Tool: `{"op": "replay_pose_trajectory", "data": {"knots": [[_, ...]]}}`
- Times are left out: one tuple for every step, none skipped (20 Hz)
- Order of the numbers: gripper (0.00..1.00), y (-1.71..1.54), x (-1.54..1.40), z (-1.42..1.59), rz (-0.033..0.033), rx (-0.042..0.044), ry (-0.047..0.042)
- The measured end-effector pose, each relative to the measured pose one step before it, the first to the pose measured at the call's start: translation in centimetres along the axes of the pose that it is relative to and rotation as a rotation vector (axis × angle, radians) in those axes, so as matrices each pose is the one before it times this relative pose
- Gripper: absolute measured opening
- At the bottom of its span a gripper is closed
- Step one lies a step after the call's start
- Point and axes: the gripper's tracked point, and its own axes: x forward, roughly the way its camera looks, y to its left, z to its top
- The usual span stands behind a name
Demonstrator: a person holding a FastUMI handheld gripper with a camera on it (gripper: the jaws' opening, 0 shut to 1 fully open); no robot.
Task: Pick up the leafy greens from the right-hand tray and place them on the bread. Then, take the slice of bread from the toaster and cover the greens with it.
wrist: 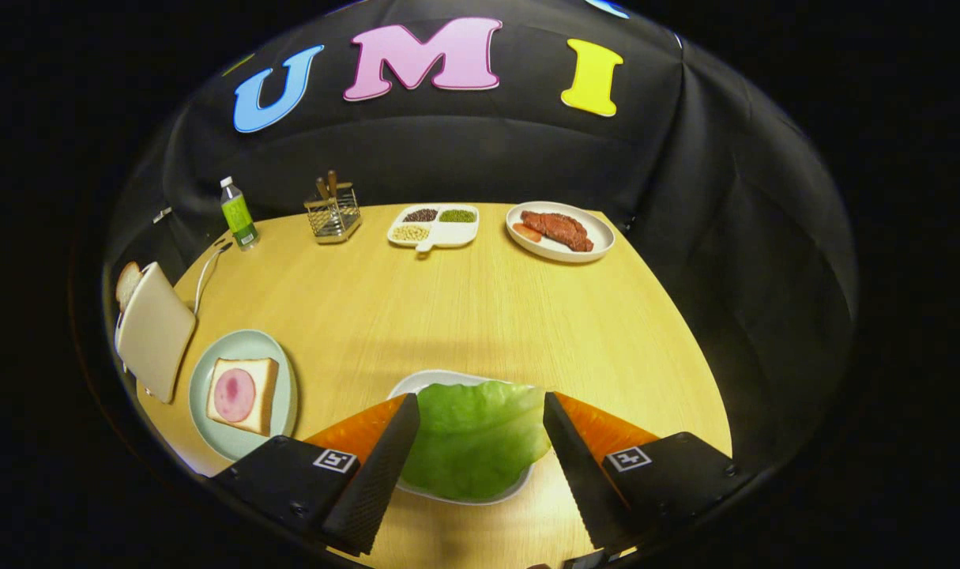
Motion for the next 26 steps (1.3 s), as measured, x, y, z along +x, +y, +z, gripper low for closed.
{"op": "replay_pose_trajectory", "data": {"knots": [[0.98,-0.077,0.746,-0.582,-0.00089,-0.00443,0.01742],[0.98,0.002,0.573,-0.597,-0.00060,-0.00194,0.01531],[0.98,0.081,0.601,-0.574,0.00442,0.00363,0.01665],[0.98,0.147,0.490,-0.695,0.00613,0.01394,0.02095],[0.98,0.052,0.464,-0.608,0.00561,0.02370,0.02500],[0.98,-0.123,0.172,-0.575,-0.00364,0.01973,0.02005],[0.98,-0.116,0.011,0.328,-0.00497,0.00827,-0.01812],[0.98,0.066,0.339,0.140,-0.00332,-0.00564,-0.00709],[0.94,0.111,0.132,-0.243,-0.00244,-0.01602,0.00655],[0.92,0.007,0.146,-0.027,0.00136,-0.02586,-0.00445],[0.88,0.263,0.132,-0.200,0.01350,-0.02230,0.00668],[0.87,0.298,-0.113,-0.127,0.01384,0.00305,0.00156],[0.80,0.128,-0.005,-0.142,0.00653,0.00907,0.00756],[0.79,-0.078,0.068,0.107,0.00179,0.01502,0.00478],[0.79,-0.027,-0.055,-0.013,-0.00073,0.01021,0.00497],[0.79,0.060,0.055,-0.080,0.00006,0.00062,0.00287],[0.79,0.038,-0.078,-0.024,0.00113,-0.01134,-0.00190],[0.79,0.059,-0.207,-0.003,0.00439,-0.01379,-0.00698],[0.77,0.042,0.196,-0.111,0.00013,-0.00909,0.00023],[0.76,-0.035,0.012,0.114,0.00256,-0.00521,-0.00458],[0.76,0.412,0.138,-0.086,0.01758,0.00332,0.00223],[0.68,0.027,-0.130,0.020,-0.00001,-0.00809,-0.00626],[0.62,0.097,0.085,0.019,0.00532,-0.01145,0.00028],[0.62,0.151,-0.019,0.008,0.00669,-0.00451,0.00132],[0.62,0.376,-0.204,0.075,0.01891,0.00245,0.00126],[0.54,-0.003,-0.070,-0.195,-0.00832,-0.00205,0.00103]]}}
